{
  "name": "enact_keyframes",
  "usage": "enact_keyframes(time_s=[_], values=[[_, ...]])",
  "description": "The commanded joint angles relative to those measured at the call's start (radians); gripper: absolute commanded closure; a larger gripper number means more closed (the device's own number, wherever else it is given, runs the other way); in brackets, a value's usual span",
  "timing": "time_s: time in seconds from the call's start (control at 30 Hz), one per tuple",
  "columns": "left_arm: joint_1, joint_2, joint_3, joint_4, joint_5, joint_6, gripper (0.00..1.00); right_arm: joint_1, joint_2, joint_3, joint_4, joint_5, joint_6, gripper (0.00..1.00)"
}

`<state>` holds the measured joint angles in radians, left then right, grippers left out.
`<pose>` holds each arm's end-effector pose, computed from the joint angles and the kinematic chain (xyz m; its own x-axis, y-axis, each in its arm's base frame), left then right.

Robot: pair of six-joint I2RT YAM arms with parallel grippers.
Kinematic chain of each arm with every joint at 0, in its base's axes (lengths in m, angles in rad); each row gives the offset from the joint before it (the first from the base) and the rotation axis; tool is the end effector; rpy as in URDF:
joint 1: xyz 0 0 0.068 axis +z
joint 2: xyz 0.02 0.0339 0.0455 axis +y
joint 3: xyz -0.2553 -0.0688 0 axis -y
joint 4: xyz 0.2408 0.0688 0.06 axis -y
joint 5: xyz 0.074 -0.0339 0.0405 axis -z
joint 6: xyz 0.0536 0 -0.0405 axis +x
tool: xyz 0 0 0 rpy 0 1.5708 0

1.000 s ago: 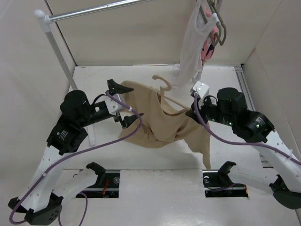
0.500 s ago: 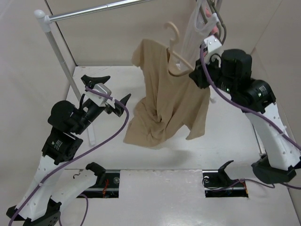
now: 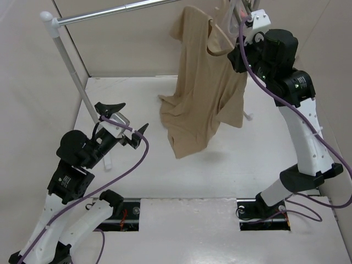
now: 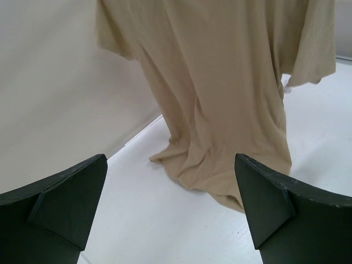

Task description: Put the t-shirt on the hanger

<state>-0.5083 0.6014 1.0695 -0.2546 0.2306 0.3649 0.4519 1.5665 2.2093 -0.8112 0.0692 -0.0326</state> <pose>0.0994 -0.0694 0.4469 0.4116 0.1684 -0.8957 0.5588 0.7297 0.3940 0.2727 0.1283 0.5398 -0.1385 -0.1034 -0.9850 -0.3790 0.9244 -0.0437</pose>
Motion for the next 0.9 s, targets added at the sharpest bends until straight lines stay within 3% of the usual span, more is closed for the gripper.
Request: enact_keyframes(time_s=[0.0, 0.37, 0.5, 0.73, 0.8, 0.83, 0.87], values=[[0.004, -0.011, -0.011, 0.026, -0.005, 0.008, 0.00, -0.044, -0.022, 0.041, 0.184, 0.061, 0.040, 1.00], [0.004, -0.002, -0.042, 0.044, -0.005, 0.017, 0.00, -0.124, 0.059, 0.069, 0.262, 0.031, 0.072, 1.00], [0.004, 0.009, -0.033, 0.044, -0.005, 0.017, 0.00, -0.148, 0.164, 0.170, 0.181, -0.002, 0.083, 1.00], [0.004, 0.009, -0.032, 0.035, -0.005, 0.026, 0.00, -0.148, 0.170, 0.110, 0.161, -0.040, 0.083, 1.00], [0.004, -0.002, -0.043, 0.035, -0.005, 0.026, 0.00, -0.148, 0.113, 0.034, 0.161, -0.051, 0.083, 0.81], [0.004, -0.002, -0.043, 0.035, 0.004, 0.026, 0.00, -0.148, 0.086, 0.000, 0.161, -0.051, 0.083, 0.55], [0.004, -0.002, -0.043, 0.026, 0.004, 0.026, 0.00, -0.148, 0.058, -0.032, 0.174, -0.042, 0.083, 0.47]])
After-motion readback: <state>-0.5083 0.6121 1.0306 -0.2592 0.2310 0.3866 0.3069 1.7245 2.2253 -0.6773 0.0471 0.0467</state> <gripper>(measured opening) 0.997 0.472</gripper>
